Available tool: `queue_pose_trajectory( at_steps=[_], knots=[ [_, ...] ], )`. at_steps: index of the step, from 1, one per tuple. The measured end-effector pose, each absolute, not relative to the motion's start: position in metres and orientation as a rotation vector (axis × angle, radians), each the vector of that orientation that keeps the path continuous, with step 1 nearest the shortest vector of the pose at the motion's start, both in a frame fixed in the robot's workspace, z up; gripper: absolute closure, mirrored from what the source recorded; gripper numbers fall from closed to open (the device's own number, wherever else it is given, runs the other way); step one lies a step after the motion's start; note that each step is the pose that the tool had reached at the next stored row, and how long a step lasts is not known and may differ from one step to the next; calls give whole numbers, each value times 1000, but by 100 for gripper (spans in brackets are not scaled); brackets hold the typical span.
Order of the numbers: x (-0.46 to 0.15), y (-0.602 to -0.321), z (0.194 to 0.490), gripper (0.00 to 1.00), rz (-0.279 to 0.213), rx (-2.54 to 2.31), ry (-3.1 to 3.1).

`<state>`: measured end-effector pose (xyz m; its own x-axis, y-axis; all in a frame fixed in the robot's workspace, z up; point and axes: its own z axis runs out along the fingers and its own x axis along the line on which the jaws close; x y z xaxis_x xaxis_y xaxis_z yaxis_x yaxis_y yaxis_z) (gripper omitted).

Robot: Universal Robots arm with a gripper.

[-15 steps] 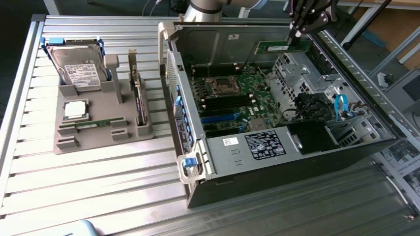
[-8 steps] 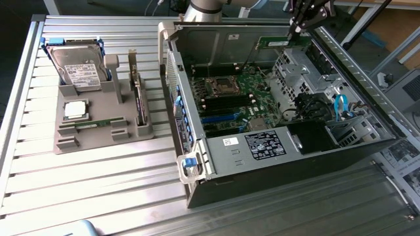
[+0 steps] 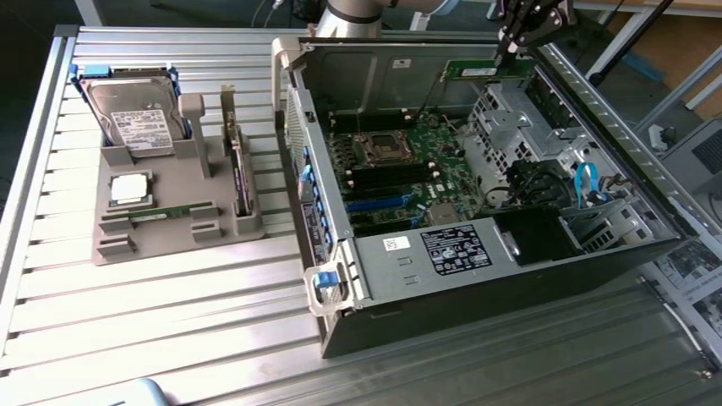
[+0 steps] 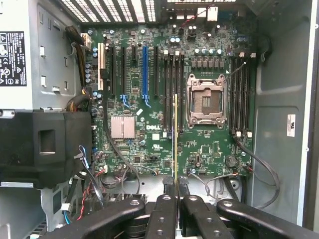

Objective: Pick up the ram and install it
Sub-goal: 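Pick up the ram and move it above insertion slot, then insert the ram into the slot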

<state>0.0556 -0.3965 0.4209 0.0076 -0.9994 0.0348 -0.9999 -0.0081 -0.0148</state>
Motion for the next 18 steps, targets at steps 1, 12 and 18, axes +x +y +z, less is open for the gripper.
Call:
queue_pose_trajectory(
  at_steps=[1,12,18],
  knots=[
    [56,-396,421,88,55,2220,-2203],
    [51,-396,420,88,55,2220,-2202],
    [48,-396,419,88,55,2220,-2203]
  ],
)
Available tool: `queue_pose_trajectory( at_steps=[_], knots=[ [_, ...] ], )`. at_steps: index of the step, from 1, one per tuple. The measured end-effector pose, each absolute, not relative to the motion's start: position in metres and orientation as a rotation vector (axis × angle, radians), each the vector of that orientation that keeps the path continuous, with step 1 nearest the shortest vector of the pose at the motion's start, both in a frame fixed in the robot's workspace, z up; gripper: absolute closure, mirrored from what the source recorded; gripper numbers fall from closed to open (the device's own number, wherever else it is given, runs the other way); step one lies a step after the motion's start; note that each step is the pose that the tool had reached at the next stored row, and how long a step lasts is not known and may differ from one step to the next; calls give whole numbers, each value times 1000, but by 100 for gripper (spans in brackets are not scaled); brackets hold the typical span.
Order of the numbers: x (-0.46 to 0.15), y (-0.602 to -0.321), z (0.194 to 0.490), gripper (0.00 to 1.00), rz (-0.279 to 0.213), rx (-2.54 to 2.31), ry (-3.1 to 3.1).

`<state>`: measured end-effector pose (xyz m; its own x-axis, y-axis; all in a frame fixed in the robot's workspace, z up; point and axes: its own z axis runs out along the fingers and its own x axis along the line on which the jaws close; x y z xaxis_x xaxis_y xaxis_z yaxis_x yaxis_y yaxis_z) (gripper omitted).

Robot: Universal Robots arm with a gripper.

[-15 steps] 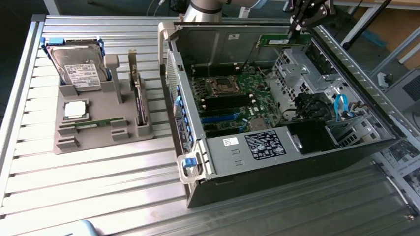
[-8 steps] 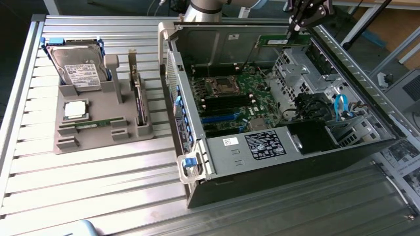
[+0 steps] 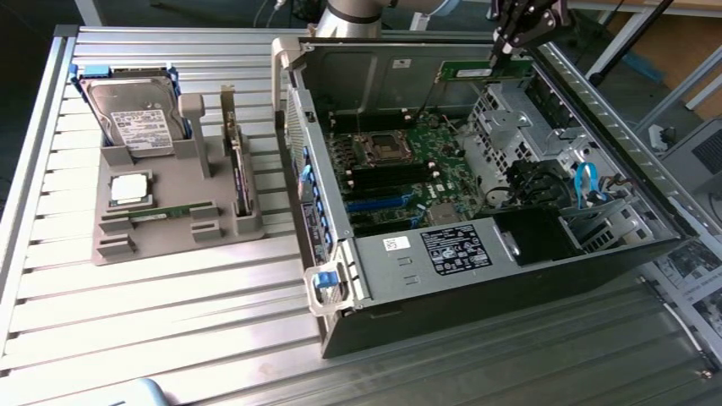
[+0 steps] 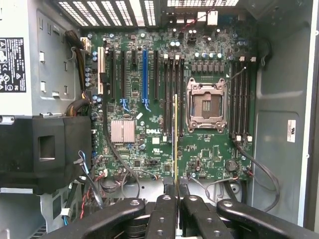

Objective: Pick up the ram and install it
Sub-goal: 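Insert the ram into the slot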

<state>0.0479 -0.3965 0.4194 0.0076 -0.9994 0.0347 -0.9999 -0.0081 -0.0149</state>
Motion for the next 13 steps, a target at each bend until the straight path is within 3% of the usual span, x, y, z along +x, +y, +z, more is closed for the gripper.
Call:
queue_pose_trajectory(
  at_steps=[13],
  knots=[
    [44,-396,418,88,55,2220,-2203]
  ],
)
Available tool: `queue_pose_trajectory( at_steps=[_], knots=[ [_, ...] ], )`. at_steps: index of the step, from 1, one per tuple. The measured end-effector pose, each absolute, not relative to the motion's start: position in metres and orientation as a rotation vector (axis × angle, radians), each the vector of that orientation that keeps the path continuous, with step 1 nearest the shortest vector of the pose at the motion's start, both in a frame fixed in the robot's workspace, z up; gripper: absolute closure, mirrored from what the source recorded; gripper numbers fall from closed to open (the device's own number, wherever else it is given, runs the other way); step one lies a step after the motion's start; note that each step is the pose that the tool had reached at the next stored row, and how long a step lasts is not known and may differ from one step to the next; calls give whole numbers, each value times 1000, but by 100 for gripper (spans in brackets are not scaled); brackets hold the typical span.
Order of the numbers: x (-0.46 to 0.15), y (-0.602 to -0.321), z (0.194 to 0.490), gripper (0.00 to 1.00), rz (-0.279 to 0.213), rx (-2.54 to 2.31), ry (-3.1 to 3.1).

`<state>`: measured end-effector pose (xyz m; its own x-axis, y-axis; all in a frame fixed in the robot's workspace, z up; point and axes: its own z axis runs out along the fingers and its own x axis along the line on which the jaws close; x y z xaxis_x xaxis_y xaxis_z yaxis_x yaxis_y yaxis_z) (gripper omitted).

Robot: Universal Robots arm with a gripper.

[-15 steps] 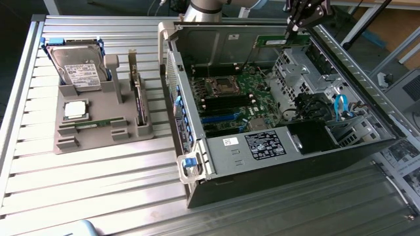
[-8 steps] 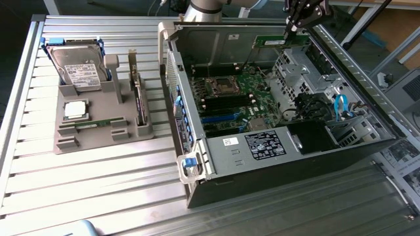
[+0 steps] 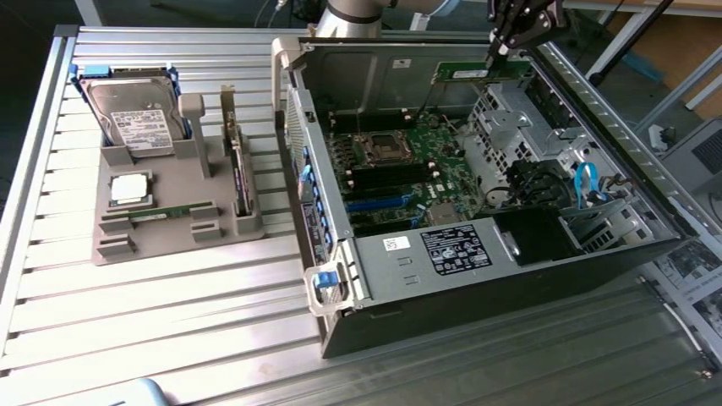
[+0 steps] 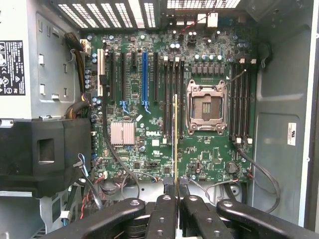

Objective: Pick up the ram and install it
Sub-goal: 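Insert the ram into the slot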

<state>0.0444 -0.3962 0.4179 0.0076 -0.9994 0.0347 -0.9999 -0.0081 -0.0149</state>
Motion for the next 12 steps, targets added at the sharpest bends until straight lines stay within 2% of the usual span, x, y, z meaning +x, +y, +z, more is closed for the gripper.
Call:
queue_pose_trajectory(
  at_steps=[12],
  knots=[
    [43,-396,415,88,55,2220,-2203]
  ],
)
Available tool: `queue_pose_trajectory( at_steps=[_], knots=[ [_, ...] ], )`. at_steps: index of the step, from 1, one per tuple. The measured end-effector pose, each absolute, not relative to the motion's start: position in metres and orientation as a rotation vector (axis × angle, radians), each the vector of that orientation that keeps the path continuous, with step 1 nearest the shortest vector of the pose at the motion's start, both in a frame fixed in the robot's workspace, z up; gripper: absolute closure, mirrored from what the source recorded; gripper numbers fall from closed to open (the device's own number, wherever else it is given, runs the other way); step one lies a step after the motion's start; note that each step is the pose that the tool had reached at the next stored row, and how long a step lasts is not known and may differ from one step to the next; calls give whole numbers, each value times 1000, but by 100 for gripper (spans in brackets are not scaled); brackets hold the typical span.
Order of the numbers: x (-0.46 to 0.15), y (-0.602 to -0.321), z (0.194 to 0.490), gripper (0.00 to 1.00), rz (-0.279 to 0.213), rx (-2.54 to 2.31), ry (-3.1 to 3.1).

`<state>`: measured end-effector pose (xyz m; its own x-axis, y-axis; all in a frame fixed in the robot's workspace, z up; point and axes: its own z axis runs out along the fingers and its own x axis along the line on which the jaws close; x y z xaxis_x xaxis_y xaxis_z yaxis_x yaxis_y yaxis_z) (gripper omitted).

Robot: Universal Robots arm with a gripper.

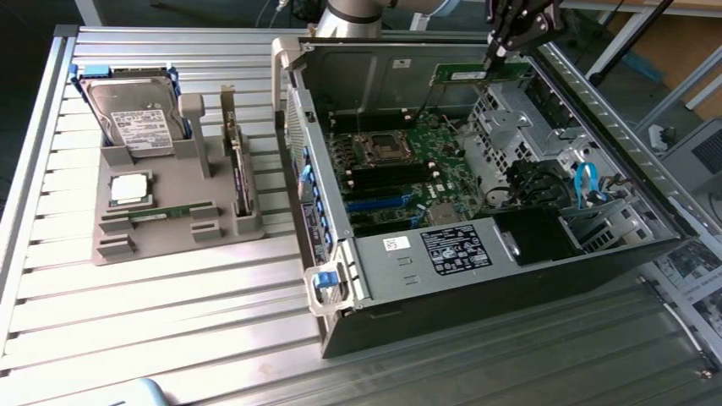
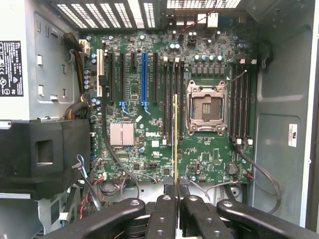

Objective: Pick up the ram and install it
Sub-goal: 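Insert the ram into the slot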

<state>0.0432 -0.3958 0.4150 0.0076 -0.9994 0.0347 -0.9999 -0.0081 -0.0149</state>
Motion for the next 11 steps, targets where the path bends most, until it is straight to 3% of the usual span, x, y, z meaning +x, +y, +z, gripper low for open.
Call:
queue_pose_trajectory(
  at_steps=[11],
  knots=[
    [43,-396,413,88,55,2220,-2203]
  ],
)
